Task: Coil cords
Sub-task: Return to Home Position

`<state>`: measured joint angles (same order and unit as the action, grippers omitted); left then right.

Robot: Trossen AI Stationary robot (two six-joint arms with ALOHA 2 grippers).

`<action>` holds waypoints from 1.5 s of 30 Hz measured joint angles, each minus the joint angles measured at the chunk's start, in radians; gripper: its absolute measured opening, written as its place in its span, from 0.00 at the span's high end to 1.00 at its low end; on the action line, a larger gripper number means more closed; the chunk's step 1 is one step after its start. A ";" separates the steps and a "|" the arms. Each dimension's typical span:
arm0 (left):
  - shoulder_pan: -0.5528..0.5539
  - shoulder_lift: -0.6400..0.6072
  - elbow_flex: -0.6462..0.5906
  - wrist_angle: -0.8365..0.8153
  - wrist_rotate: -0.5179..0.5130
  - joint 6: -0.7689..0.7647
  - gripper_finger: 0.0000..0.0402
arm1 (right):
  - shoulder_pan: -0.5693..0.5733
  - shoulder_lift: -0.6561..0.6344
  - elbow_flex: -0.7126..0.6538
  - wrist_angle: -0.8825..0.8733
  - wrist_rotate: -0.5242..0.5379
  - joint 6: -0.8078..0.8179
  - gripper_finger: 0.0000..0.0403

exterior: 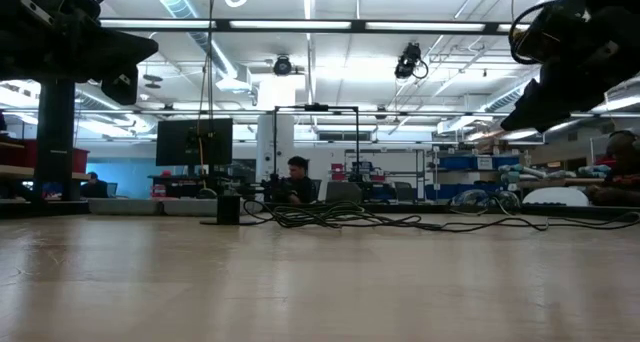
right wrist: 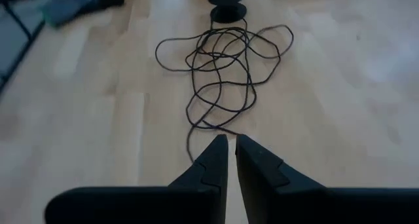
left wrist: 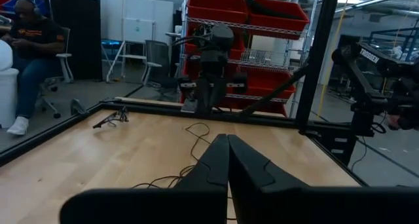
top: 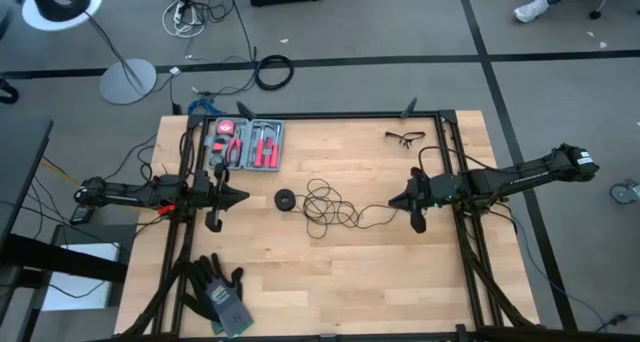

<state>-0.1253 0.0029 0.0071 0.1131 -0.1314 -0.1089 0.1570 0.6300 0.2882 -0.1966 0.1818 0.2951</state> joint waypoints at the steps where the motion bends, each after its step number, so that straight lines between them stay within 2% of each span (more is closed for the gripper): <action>1: 0.000 0.000 0.000 0.000 0.000 0.000 0.98 | 0.000 0.000 0.000 0.000 0.000 -0.044 0.92; 5: 0.000 0.000 0.000 0.000 0.000 0.000 0.98 | 0.000 0.000 0.000 0.000 0.000 -0.143 0.92; 27: 0.000 0.000 0.000 0.000 0.000 0.000 0.98 | -0.001 -0.008 0.000 -0.001 -0.009 -0.144 0.92; 31: 0.000 0.000 0.000 0.000 0.001 0.000 0.98 | 0.000 -0.047 0.000 -0.004 -0.078 -0.149 0.92; 39: 0.000 0.000 0.000 0.000 0.001 0.000 0.98 | 0.001 -0.193 0.000 -0.117 -0.082 -0.182 0.97; 45: 0.000 0.000 0.000 0.000 0.001 0.000 0.98 | 0.001 -0.295 0.000 -0.139 -0.125 -0.237 0.99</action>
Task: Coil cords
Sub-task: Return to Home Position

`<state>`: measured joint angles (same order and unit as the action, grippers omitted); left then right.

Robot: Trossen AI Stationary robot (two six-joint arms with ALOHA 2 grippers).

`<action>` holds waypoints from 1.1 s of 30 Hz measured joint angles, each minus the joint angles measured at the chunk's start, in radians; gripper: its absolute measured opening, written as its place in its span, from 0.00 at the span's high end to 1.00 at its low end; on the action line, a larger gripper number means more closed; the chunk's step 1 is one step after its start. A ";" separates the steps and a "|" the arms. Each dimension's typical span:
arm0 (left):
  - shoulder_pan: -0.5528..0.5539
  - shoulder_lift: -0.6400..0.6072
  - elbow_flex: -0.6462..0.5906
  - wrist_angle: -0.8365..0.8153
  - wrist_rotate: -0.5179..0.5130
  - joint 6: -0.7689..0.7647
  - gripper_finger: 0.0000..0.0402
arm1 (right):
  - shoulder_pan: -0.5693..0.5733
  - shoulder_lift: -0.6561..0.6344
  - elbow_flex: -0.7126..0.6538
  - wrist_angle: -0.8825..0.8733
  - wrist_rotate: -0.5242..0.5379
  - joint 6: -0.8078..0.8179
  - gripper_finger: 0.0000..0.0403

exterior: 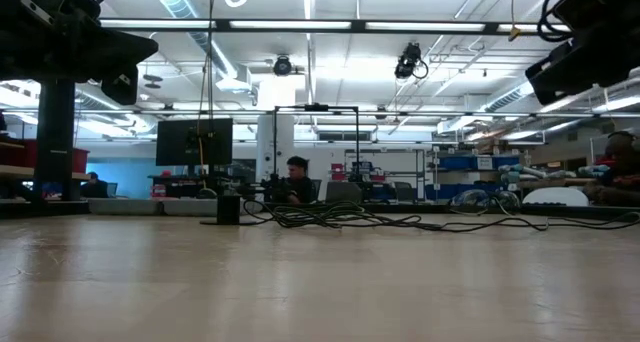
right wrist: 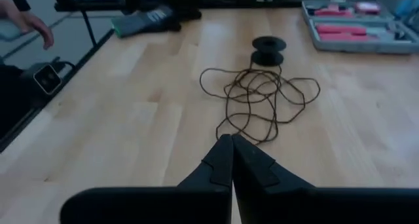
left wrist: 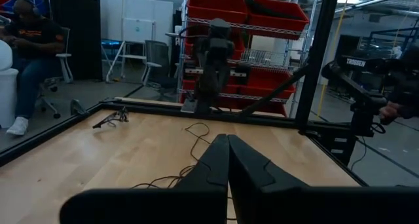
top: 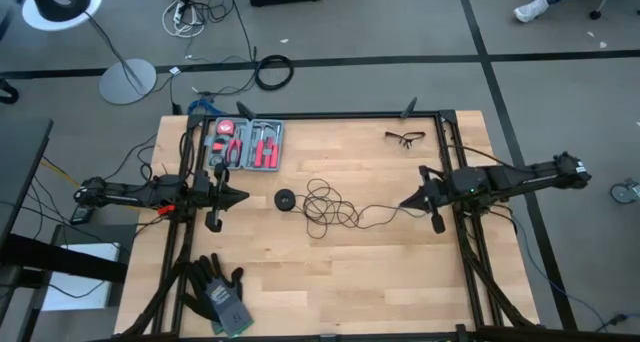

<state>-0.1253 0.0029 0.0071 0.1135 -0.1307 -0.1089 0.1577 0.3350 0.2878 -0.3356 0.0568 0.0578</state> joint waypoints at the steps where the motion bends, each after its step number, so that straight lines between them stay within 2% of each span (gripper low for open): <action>1: 0.000 0.000 0.000 0.000 0.000 0.000 0.98 | 0.000 -0.016 -0.001 -0.010 0.000 -0.001 0.99; 6: 0.000 0.000 0.000 0.000 0.000 0.000 0.98 | 0.000 -0.117 -0.098 0.039 0.000 -0.007 1.00; 10: 0.000 0.000 0.000 0.000 0.000 0.000 0.98 | 0.000 -0.192 -0.228 0.208 -0.003 0.003 0.99; 12: 0.000 0.001 0.000 -0.001 0.003 0.001 0.98 | -0.002 -0.197 -0.253 0.293 -0.009 -0.022 0.99; 22: 0.000 0.003 0.001 0.008 0.001 0.000 0.98 | -0.023 -0.198 -0.278 0.360 0.028 -0.120 1.00; 33: 0.000 0.003 0.002 0.008 -0.001 0.000 0.98 | -0.032 -0.198 -0.278 0.363 0.045 -0.104 1.00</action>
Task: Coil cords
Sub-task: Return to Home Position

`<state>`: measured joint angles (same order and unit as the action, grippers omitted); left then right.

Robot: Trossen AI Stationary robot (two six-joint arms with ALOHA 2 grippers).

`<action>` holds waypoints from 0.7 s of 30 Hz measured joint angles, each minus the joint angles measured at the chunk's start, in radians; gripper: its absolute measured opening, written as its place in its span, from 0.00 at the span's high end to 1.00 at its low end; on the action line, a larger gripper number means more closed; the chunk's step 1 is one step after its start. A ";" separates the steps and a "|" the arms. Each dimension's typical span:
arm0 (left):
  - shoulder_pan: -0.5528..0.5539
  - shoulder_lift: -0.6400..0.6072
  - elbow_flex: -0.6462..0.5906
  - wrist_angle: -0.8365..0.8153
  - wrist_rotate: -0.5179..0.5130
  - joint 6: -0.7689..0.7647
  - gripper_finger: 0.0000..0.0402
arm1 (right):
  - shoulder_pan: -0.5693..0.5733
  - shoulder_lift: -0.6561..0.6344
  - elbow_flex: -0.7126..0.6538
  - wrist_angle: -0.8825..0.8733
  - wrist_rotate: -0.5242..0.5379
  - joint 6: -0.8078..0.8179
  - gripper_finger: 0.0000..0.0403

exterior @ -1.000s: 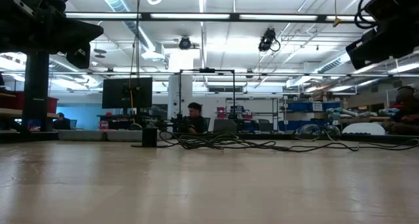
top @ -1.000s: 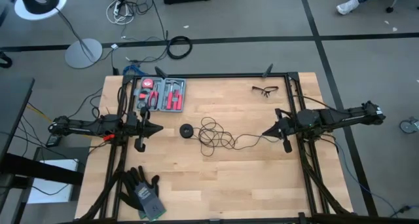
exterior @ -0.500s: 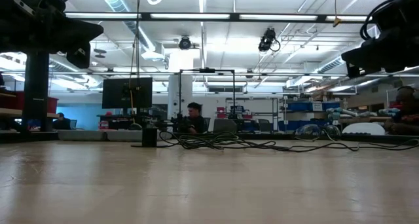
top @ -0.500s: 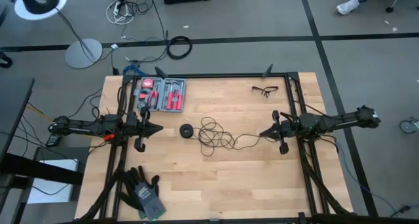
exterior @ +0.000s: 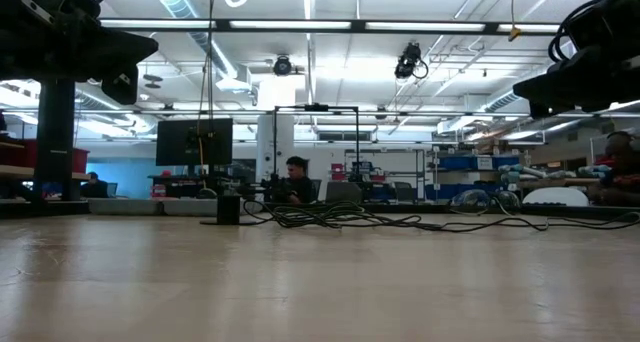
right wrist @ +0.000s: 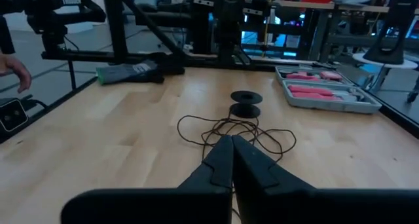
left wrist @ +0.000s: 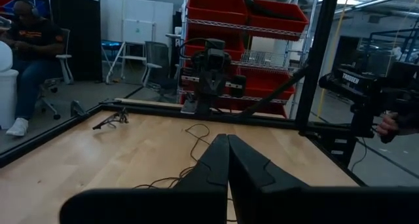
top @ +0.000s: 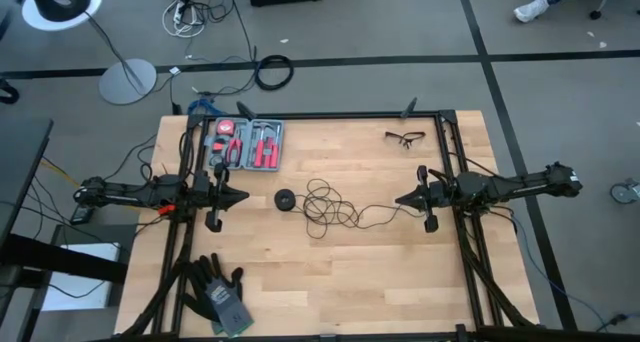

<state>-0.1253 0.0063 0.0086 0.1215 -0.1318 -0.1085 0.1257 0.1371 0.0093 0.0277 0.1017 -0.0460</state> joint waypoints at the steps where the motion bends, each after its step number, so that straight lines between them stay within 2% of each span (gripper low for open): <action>1: 0.000 0.000 0.000 0.000 0.000 0.000 0.98 | 0.000 0.000 0.000 0.000 0.000 0.000 1.00; 21: 0.000 0.000 0.000 0.000 0.000 0.000 0.98 | -0.010 0.019 -0.001 0.001 0.010 -0.019 0.97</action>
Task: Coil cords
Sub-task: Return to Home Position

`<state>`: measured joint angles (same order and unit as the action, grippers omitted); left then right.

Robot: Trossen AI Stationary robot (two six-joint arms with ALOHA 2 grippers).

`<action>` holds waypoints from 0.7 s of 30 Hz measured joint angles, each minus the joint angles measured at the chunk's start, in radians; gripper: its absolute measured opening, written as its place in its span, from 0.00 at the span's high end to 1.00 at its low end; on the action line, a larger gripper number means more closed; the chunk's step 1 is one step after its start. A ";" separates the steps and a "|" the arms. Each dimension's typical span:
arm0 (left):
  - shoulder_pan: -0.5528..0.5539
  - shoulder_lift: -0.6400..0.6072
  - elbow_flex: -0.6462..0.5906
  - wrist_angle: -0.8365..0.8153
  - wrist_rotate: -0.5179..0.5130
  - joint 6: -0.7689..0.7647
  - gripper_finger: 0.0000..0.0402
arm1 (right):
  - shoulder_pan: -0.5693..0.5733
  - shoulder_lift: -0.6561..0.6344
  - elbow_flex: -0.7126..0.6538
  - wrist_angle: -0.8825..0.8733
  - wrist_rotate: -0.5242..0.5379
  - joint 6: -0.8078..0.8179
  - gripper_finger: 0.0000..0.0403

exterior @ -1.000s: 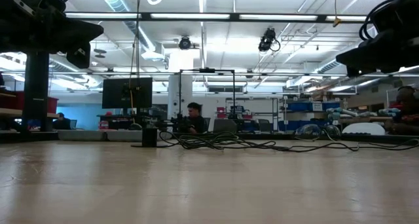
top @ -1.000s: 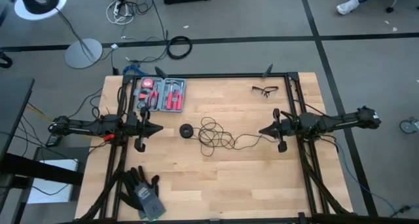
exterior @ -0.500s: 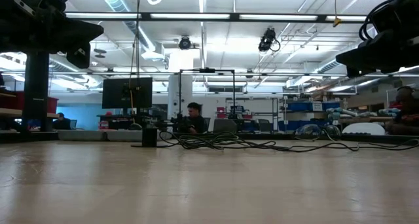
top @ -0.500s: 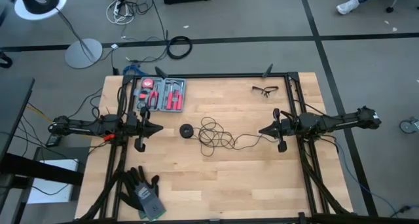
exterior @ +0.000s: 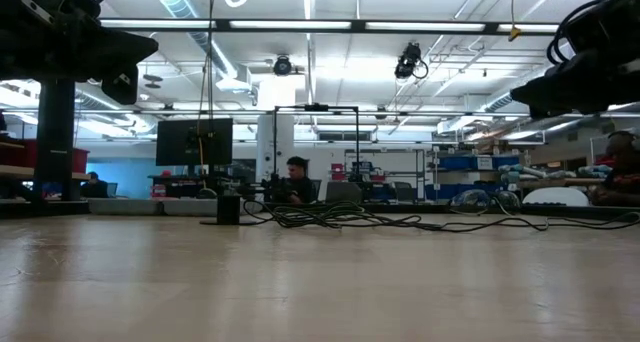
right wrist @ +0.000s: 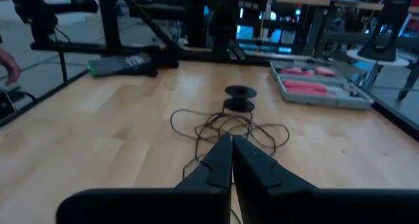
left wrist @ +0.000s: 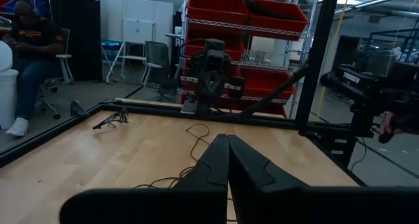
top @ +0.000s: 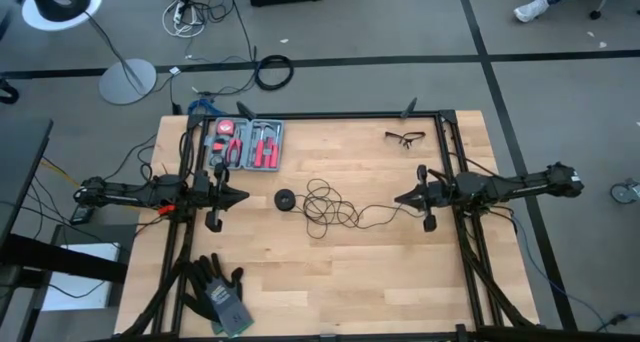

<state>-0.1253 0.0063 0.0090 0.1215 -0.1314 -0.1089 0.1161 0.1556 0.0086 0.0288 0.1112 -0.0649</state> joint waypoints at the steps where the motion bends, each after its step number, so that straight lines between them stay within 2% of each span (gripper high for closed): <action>1: 0.000 0.000 0.000 0.000 0.000 0.000 0.98 | -0.003 0.012 0.000 0.000 0.000 0.000 0.97; 14: 0.000 0.000 0.000 0.000 0.000 0.000 0.98 | -0.027 0.290 0.000 -0.002 0.000 0.080 0.97; 21: 0.000 0.000 0.001 0.000 0.000 0.000 0.98 | -0.027 0.359 0.000 -0.001 0.000 0.080 0.98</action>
<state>-0.1253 0.0063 0.0097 0.1213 -0.1310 -0.1089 0.0895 0.5144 0.0082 0.0277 0.1108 0.0151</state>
